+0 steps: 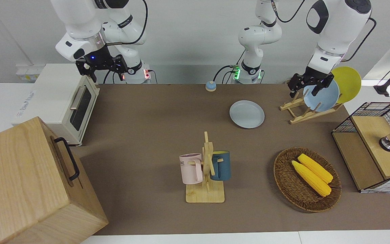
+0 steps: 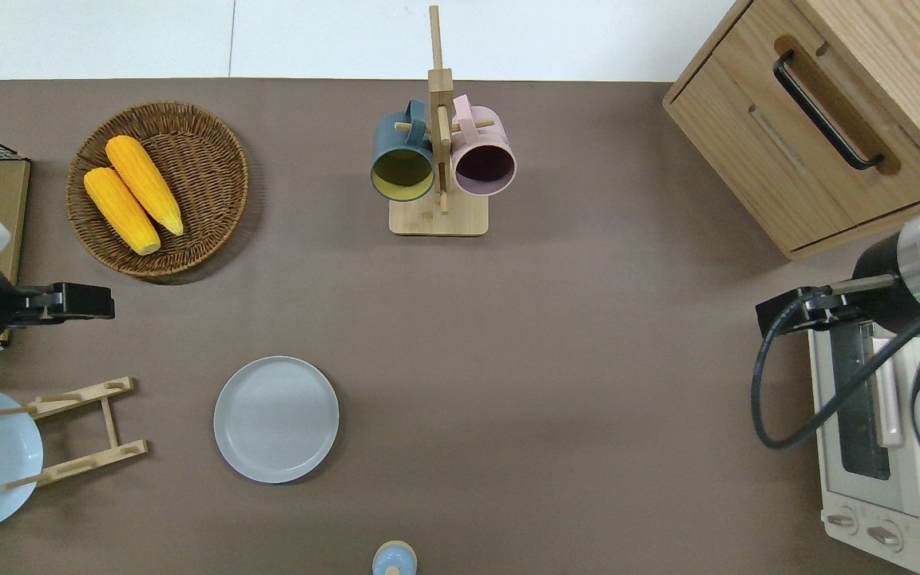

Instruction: Pick gray plate from table and place it on lower plate rack with left arm

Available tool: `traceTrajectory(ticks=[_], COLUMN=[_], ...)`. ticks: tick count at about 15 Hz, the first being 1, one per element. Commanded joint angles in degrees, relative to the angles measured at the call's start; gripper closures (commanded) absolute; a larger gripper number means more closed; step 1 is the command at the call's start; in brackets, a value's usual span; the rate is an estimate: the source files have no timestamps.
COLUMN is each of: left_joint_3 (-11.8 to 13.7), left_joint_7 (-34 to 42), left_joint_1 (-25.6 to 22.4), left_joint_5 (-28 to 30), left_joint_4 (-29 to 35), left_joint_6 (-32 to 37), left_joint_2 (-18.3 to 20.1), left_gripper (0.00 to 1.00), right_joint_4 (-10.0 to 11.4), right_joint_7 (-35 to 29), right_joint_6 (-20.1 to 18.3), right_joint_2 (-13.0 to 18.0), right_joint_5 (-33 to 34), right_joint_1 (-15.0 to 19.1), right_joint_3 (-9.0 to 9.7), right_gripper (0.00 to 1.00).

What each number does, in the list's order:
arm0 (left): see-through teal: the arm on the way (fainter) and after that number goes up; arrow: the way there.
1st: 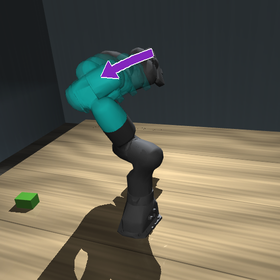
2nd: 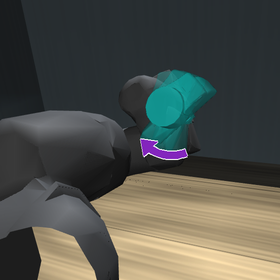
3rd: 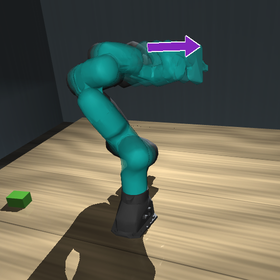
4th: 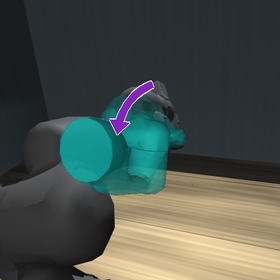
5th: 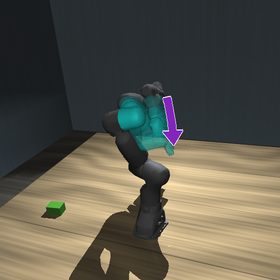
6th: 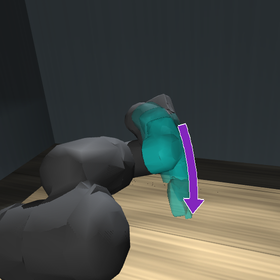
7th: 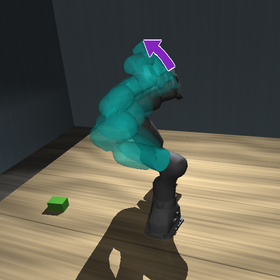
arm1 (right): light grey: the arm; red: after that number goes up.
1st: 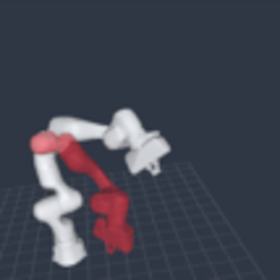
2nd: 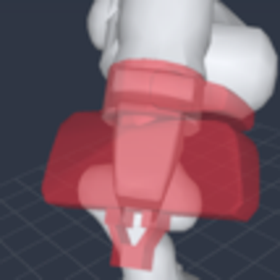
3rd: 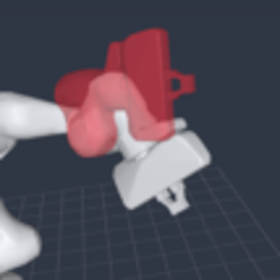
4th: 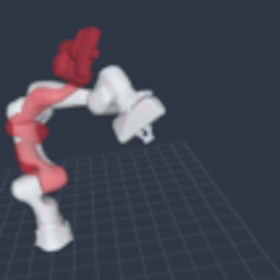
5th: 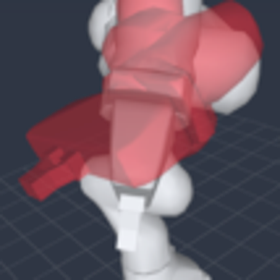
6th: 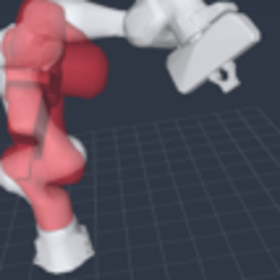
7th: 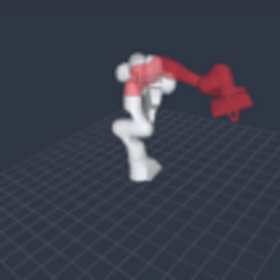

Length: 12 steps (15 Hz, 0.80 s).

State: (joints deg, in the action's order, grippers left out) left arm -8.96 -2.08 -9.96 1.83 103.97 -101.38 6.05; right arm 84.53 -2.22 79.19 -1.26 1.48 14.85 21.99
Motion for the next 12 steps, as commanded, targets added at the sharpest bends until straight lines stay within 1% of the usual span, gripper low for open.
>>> traceTrajectory(ticks=[1,4,12], left_joint_3=[0.3,0.3,0.2], left_joint_7=[-1.0,-0.8,-1.0], left_joint_1=[0.4,0.4,0.6], left_joint_5=[0.1,0.1,0.1], left_joint_4=[-1.2,-1.0,-0.9], left_joint_6=[1.2,1.4,5.9], left_joint_2=[-0.8,-0.8,-0.8], left_gripper=[0.01,0.01,0.01], right_joint_4=[-0.4,-0.3,-0.4], right_joint_7=[-0.7,-0.7,-0.7], right_joint_6=[-0.7,-0.6,-0.6], right_joint_2=[0.2,0.1,0.1], right_joint_5=[0.4,0.4,0.4], right_joint_1=[1.3,1.3,1.3], right_joint_3=[1.21,1.21,1.21], right_gripper=[0.017,0.017,0.017])
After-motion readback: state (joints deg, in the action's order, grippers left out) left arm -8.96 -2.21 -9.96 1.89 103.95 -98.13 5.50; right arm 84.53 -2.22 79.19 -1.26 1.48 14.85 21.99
